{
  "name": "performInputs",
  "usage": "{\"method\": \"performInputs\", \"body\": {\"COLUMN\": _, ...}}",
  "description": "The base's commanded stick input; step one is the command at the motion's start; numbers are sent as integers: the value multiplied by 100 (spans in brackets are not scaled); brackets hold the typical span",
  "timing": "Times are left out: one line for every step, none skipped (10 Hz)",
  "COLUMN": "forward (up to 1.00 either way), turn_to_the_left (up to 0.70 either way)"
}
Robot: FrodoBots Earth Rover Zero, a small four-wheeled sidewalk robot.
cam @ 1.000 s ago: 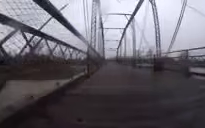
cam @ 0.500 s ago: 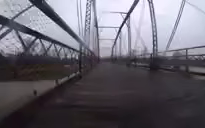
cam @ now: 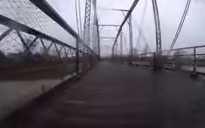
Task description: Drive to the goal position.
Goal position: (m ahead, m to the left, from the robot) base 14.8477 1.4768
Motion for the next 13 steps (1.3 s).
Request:
{"method": "performInputs", "body": {"forward": 100, "turn_to_the_left": 0}}
{"method": "performInputs", "body": {"forward": 100, "turn_to_the_left": 0}}
{"method": "performInputs", "body": {"forward": 100, "turn_to_the_left": 0}}
{"method": "performInputs", "body": {"forward": 100, "turn_to_the_left": 0}}
{"method": "performInputs", "body": {"forward": 100, "turn_to_the_left": 0}}
{"method": "performInputs", "body": {"forward": 100, "turn_to_the_left": 0}}
{"method": "performInputs", "body": {"forward": 100, "turn_to_the_left": 0}}
{"method": "performInputs", "body": {"forward": 100, "turn_to_the_left": 0}}
{"method": "performInputs", "body": {"forward": 100, "turn_to_the_left": 0}}
{"method": "performInputs", "body": {"forward": 100, "turn_to_the_left": 0}}
{"method": "performInputs", "body": {"forward": 100, "turn_to_the_left": 0}}
{"method": "performInputs", "body": {"forward": 100, "turn_to_the_left": 0}}
{"method": "performInputs", "body": {"forward": 100, "turn_to_the_left": 0}}
